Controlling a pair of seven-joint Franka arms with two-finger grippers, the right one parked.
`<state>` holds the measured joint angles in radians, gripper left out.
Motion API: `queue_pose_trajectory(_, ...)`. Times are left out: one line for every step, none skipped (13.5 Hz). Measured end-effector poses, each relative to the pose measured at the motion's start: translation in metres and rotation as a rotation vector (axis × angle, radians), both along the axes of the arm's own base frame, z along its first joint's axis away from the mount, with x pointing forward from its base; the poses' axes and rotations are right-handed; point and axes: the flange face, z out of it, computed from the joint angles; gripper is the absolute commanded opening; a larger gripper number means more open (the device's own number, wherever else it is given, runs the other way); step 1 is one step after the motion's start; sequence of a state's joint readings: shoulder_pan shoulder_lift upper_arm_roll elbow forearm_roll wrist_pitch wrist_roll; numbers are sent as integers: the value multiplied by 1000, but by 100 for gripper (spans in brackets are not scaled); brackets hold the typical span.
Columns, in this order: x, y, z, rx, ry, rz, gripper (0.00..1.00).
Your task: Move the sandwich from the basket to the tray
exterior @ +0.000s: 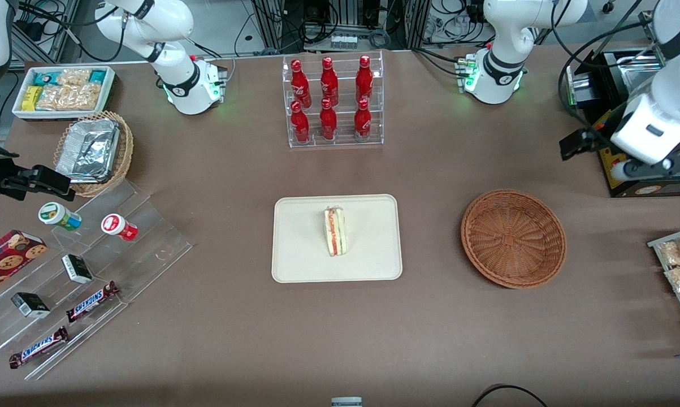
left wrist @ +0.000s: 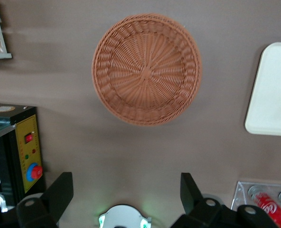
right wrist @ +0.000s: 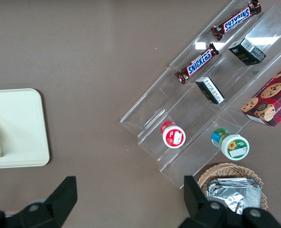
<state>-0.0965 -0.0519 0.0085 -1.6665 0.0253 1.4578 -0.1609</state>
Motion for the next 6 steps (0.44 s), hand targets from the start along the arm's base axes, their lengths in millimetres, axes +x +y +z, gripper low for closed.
queue_pose_trajectory(-4,6,3,-4,-1,-12,99)
queue_pose_trajectory(-7,12,5,-9,0,-32,99)
queue_pose_trajectory(-9,19,7,-14,9,-53,99)
queue_pose_trajectory(-12,25,8,-18,20,-68,99)
queue_pose_trajectory(-13,27,9,-20,21,-72,99)
queue_pose_trajectory(-14,26,11,-20,17,-73,99)
